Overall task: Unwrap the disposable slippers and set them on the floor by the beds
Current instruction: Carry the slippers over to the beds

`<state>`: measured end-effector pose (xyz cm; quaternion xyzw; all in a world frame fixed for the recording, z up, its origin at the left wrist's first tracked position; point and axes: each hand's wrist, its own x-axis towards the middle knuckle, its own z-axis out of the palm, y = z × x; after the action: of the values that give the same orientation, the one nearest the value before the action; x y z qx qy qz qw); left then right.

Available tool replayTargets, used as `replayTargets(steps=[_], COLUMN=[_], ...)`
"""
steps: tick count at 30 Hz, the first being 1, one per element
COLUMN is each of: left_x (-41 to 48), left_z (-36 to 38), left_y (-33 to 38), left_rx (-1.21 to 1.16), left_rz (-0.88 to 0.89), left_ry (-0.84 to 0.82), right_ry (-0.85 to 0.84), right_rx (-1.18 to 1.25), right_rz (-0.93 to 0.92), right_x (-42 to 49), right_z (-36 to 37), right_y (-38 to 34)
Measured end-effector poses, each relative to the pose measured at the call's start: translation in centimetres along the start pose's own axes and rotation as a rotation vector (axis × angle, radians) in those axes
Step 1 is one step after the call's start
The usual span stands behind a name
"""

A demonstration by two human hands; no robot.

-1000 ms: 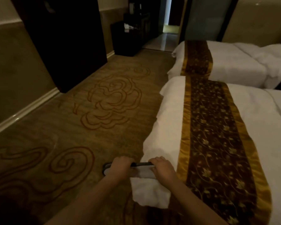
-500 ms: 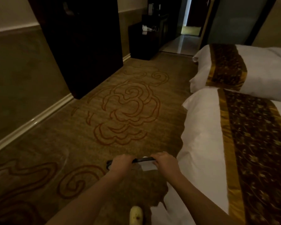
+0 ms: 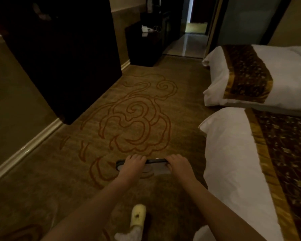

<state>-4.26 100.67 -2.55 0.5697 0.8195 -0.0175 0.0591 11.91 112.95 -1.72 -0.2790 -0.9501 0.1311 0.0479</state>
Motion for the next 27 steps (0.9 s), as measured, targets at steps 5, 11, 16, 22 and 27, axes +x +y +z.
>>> replayTargets(steps=[5,11,16,22,27], left_x=[14.1,30.4,42.5,58.0,70.9], left_z=[-0.5,-3.9,-4.6,-3.7,-5.3], left_y=[-3.4,-5.1,-2.9,-0.1,2.3], left_rx=[-0.008,-0.013,-0.007,0.021,0.061], left_rz=[0.123,0.268,0.382,0.407,0.405], left_ry=[0.011,-0.029,-0.092,-0.165,-0.221], right_ry=[-0.008,0.028,-0.014,-0.064,-0.075], right_rx=[-0.006,0.005,0.026,0.025,0.051], right_rz=[0.095,0.207,0.353,0.4,0.409], right_x=[11.4,23.5,30.0,39.6,47.8], right_z=[-0.5,-3.5,-5.0,-5.4,-7.2], right_y=[5.3,12.2,19.6,30.3,38.9])
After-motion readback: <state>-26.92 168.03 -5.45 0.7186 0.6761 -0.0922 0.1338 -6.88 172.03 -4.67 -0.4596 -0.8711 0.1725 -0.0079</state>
